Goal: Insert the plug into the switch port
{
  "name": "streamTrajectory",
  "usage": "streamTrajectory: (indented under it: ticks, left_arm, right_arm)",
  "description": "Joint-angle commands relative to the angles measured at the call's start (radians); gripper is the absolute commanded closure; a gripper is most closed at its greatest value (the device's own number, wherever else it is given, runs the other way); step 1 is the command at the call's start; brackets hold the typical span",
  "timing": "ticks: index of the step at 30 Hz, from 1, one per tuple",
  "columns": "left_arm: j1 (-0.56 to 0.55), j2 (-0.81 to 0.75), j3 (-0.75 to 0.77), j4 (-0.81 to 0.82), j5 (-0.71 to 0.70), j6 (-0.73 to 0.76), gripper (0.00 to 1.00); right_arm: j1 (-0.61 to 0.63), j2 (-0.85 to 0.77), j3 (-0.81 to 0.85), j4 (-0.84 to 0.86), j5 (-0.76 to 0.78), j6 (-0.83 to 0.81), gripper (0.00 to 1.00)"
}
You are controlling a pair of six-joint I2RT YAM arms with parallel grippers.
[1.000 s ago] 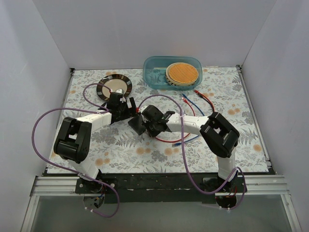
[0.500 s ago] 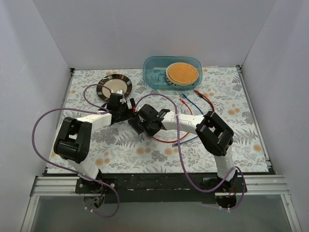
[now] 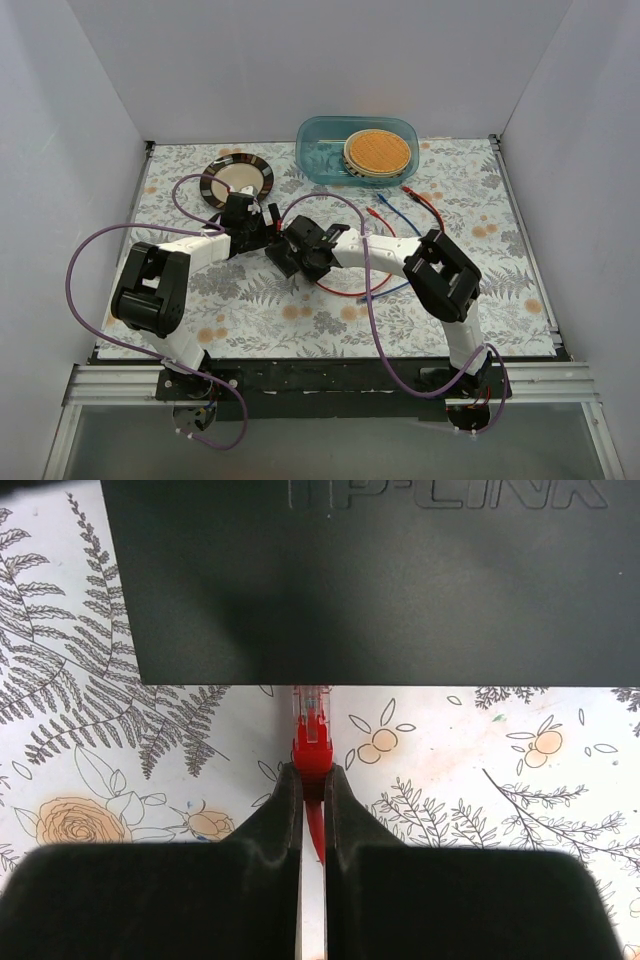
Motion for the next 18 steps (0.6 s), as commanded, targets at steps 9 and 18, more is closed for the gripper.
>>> streamTrajectory:
  ticks: [9,18]
  left_arm:
    - [0.002,-0.020,-0.011,0.018,0.042,0.011,0.03]
    - [0.002,-0.022,-0.027,0.027,0.052,0.000,0.03]
  right_arm:
    - [0.001,0.039,0.062,-0.034,-0.021,0.033,0.99]
    - [0.001,0.062,0.084,-0.009,-0.042,0.073,0.99]
